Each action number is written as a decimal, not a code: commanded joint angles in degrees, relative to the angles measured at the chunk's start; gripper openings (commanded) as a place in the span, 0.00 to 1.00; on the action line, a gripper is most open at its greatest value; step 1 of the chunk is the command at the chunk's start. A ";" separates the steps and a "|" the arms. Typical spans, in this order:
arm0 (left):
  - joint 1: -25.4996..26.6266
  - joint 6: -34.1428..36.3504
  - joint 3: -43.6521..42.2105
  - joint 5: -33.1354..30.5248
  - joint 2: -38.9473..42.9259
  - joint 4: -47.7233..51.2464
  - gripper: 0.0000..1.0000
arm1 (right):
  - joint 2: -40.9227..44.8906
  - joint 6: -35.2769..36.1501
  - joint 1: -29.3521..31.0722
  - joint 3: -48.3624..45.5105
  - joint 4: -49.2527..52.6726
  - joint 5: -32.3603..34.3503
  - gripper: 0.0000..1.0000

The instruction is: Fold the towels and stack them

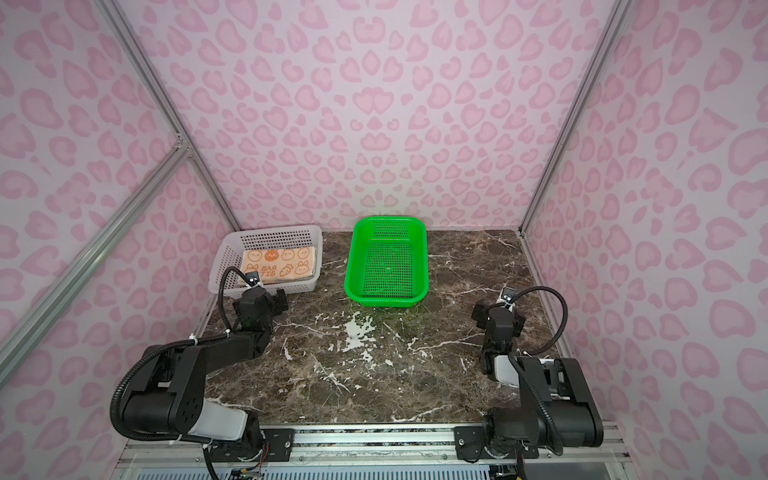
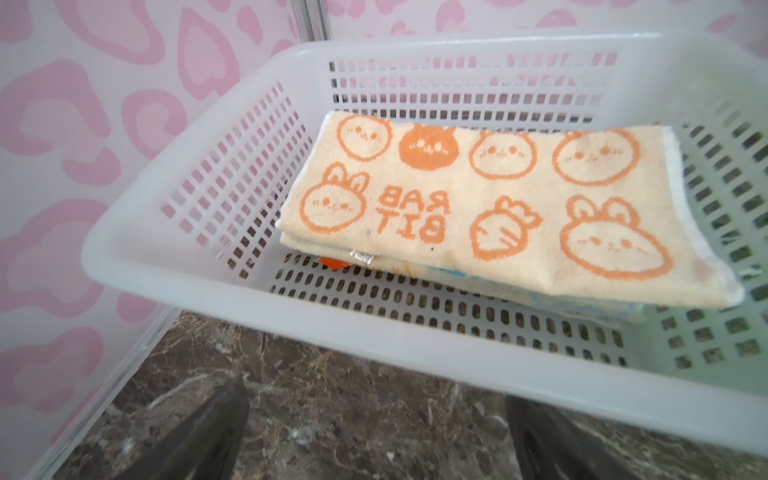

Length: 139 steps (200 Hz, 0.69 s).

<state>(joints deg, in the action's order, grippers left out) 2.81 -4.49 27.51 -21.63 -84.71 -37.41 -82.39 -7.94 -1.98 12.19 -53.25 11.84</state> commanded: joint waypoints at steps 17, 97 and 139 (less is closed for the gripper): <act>-3.07 2.37 -2.14 17.52 0.90 -7.00 0.97 | -8.14 6.17 0.45 -1.77 -23.38 -12.68 0.99; -4.48 1.85 -8.21 20.32 -0.04 -18.23 0.98 | -5.19 5.59 1.84 7.16 -1.71 -6.00 0.99; -4.38 1.99 -8.34 20.05 0.02 -18.50 0.98 | -5.56 6.54 2.71 7.81 -1.02 -5.32 0.99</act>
<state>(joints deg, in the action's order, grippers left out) -1.56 -2.57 18.85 -1.52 -84.58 -53.47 -88.01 -1.80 0.71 19.51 -56.60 4.29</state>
